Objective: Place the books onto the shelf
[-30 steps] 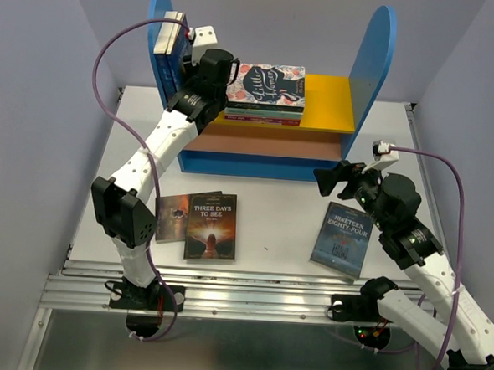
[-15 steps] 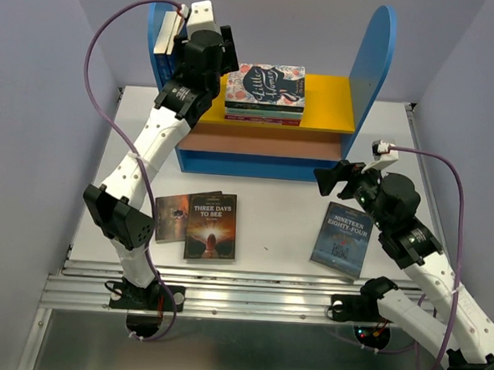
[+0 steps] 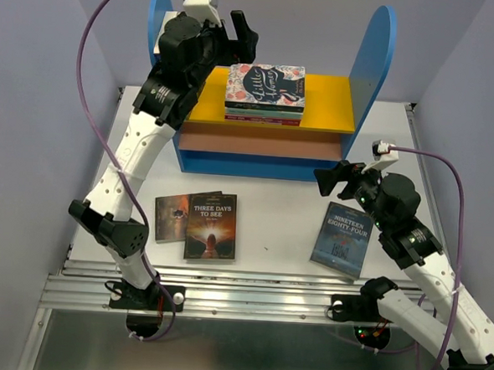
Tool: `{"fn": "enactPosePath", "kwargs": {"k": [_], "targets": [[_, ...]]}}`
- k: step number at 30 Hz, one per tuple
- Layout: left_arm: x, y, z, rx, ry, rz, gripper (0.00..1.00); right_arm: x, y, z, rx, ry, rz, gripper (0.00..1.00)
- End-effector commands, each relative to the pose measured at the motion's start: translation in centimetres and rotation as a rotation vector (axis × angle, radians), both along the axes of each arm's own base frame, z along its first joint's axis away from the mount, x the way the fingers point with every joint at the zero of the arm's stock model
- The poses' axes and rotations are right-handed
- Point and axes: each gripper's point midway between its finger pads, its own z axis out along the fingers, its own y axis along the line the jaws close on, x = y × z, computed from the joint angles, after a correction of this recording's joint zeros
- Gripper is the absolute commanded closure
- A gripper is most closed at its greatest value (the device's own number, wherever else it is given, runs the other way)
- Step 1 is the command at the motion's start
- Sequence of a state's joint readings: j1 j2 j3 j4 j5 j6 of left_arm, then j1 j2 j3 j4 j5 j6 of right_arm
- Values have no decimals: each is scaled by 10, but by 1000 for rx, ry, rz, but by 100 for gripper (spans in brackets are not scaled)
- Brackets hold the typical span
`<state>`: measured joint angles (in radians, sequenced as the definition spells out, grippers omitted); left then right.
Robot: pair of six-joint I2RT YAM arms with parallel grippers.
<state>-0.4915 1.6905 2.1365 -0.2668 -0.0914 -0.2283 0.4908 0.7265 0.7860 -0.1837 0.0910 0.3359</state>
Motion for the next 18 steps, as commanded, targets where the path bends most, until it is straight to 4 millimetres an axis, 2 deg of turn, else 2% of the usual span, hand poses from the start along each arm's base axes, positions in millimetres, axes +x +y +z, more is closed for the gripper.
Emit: {"fn": "enactPosePath", "kwargs": {"k": [1,4,5,7,12,13,14,15,16,17,18], "targets": [[-73,-7,90,-84,-224,-213,1,-1,-4,29,26,-70,-11,0],[-102,-16,100,-74,-266,-316,1,-1,-4,28,25,-69,-12,0],[-111,-23,98,-55,-273,-366,1,-1,-5,27,24,-68,-15,0],[-130,-21,105,-60,-297,-401,1,-1,-5,26,23,-66,-18,0],[-165,-26,90,-54,-293,-505,1,1,-6,24,21,-61,-29,0],[-170,-26,86,-56,-285,-516,1,1,-6,22,18,-59,-31,0],[-181,-27,74,-71,-259,-533,1,3,-8,19,11,-55,-41,0],[-183,-24,64,-67,-239,-527,1,3,-9,17,9,-49,-49,0],[-205,-17,71,-121,-261,-542,1,5,-10,14,5,-43,-56,0],[-199,-24,31,-124,-179,-549,1,6,-12,13,2,-42,-71,0],[-206,-25,21,-145,-167,-563,1,7,-13,12,-2,-39,-76,0]]}}
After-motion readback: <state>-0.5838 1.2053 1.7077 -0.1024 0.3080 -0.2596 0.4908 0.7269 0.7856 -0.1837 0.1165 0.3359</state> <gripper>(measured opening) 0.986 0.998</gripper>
